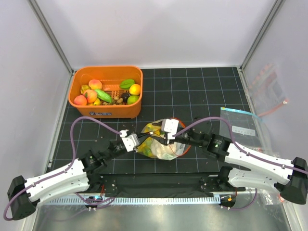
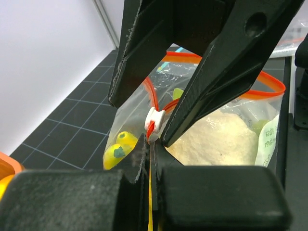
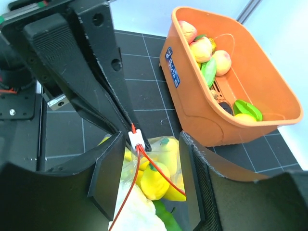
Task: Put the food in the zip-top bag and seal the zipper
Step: Zip the zipper food storage bag at the center of the board.
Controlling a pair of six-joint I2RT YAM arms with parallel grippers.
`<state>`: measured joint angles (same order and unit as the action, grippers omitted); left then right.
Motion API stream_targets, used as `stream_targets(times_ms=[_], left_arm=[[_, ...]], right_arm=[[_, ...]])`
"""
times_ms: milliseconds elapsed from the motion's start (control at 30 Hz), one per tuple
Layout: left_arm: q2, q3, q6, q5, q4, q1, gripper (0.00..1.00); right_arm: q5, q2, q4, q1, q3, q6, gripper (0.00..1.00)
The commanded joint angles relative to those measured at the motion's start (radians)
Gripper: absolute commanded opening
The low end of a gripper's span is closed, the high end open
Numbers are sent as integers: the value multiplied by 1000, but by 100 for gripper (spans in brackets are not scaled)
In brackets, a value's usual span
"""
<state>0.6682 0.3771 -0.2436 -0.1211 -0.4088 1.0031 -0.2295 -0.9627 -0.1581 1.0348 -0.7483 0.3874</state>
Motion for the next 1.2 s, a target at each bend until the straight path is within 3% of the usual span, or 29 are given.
stream_targets(times_ms=[0, 333, 1000, 1167], left_arm=[[2, 42, 0, -41, -10, -1, 0], [-12, 37, 12, -2, -15, -1, 0], [-137, -32, 87, 336, -45, -1, 0], [-110, -9, 66, 262, -24, -1, 0]], right_arm=[[-27, 2, -86, 8, 6, 71, 54], [-39, 2, -5, 8, -37, 68, 1], [84, -8, 112, 8, -95, 7, 1], [55, -4, 111, 8, -95, 1, 1]])
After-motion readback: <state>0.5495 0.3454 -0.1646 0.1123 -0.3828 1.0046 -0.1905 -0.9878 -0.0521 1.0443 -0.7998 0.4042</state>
